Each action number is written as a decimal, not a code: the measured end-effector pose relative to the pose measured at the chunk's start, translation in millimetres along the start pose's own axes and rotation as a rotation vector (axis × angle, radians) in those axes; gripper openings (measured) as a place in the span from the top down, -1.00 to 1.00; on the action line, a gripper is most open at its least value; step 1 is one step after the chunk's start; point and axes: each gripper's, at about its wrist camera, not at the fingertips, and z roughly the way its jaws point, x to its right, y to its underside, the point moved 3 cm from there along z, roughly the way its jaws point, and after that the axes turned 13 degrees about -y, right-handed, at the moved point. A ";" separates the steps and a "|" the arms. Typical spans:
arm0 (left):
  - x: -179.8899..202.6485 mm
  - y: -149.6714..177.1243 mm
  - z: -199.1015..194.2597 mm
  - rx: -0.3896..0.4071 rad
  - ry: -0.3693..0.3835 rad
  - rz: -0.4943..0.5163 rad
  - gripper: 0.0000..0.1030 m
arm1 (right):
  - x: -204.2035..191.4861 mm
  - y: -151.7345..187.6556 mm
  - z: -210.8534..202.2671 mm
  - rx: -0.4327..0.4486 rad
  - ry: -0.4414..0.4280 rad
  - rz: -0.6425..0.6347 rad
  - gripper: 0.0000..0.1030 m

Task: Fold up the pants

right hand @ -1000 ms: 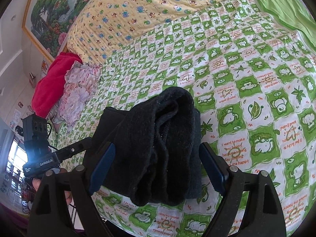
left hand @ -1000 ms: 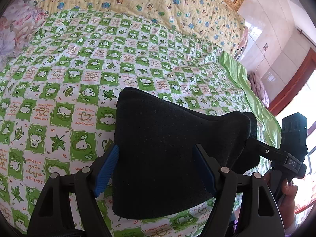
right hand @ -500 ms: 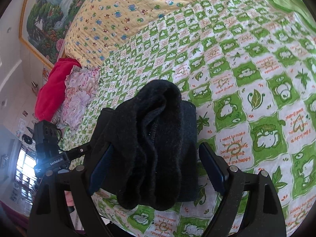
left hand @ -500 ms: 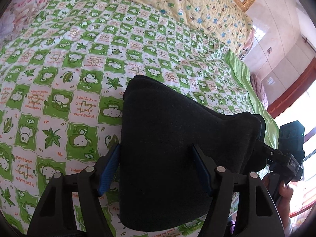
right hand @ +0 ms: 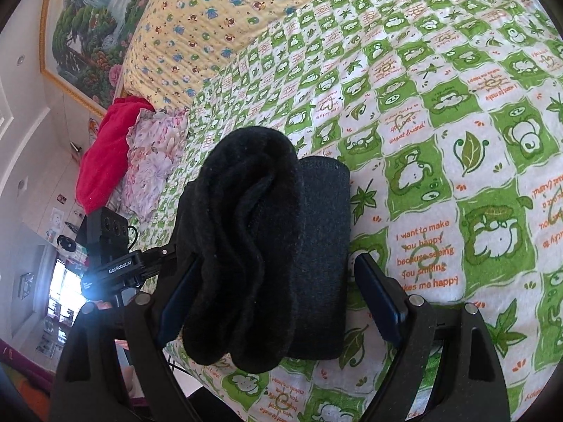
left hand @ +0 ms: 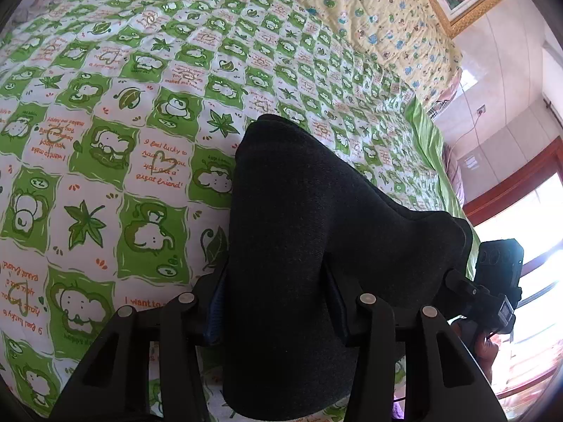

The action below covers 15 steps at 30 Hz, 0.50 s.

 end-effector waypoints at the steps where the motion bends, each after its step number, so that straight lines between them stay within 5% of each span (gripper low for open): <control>1: 0.4 0.2 -0.1 0.003 -0.001 0.000 0.10 | -0.4 0.3 0.7 -0.005 0.002 -0.010 -0.67; 7: 5.8 1.6 -7.8 0.029 -0.005 0.008 0.30 | -6.3 0.4 5.9 -0.022 0.005 -0.032 -0.05; 15: 12.9 0.9 -27.4 0.077 -0.017 0.040 0.42 | -20.9 -3.6 5.3 0.005 0.017 -0.048 0.07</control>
